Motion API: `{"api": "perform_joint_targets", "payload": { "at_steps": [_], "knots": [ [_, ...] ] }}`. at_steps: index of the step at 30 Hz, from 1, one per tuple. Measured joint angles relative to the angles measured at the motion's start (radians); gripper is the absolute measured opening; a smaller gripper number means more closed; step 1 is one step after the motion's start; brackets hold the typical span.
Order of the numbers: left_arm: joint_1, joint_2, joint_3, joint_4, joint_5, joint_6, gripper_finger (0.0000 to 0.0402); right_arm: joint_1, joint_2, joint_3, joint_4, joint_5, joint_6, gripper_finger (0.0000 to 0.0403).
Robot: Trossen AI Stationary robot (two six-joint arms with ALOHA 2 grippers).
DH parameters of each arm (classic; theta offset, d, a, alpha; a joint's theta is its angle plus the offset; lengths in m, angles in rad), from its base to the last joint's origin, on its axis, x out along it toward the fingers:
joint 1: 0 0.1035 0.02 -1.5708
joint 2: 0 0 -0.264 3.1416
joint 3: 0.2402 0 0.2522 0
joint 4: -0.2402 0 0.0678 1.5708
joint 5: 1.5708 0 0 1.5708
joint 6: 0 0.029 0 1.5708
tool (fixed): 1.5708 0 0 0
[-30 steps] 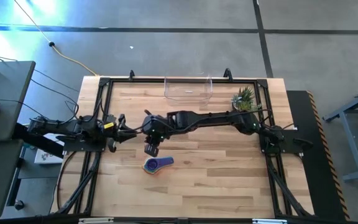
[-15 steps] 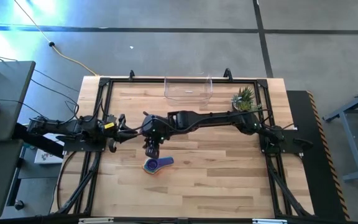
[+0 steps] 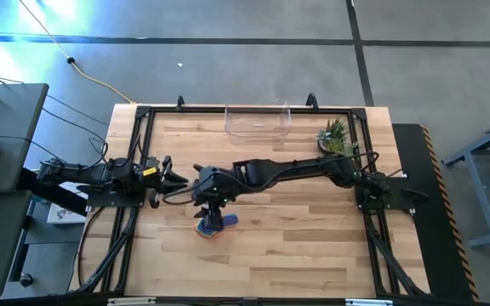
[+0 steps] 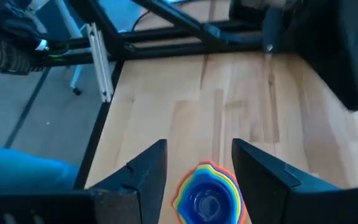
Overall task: Nest measuring cups in basket
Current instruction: Put the nest of measuring cups into the transparent bin
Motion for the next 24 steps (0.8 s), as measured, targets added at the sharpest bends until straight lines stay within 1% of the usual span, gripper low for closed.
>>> {"api": "perform_joint_targets", "payload": {
  "at_steps": [4,7,11,15,24],
  "knots": [
    [0.0,0.0,0.0,0.0,0.0,0.0,0.0071,0.029,-0.04,0.0,-0.008,0.093,-0.024,0.0172],
    [0.0,0.0,0.0,0.0,0.0,0.0,0.0071,0.045,-0.073,0.0,-0.039,0.134,-0.072,0.0172],
    [0.0,0.0,0.0,0.0,0.0,0.0,0.0071,0.053,-0.101,0.0,-0.097,0.148,-0.093,0.0172],
    [0.0,0.0,0.0,0.0,0.0,0.0,0.0071,0.052,-0.102,0.0,-0.156,0.152,-0.093,0.0178],
    [0.0,0.0,0.0,0.0,0.0,0.0,0.0071,0.052,-0.08,-0.001,-0.21,0.175,-0.077,0.0226]
  ]
}}
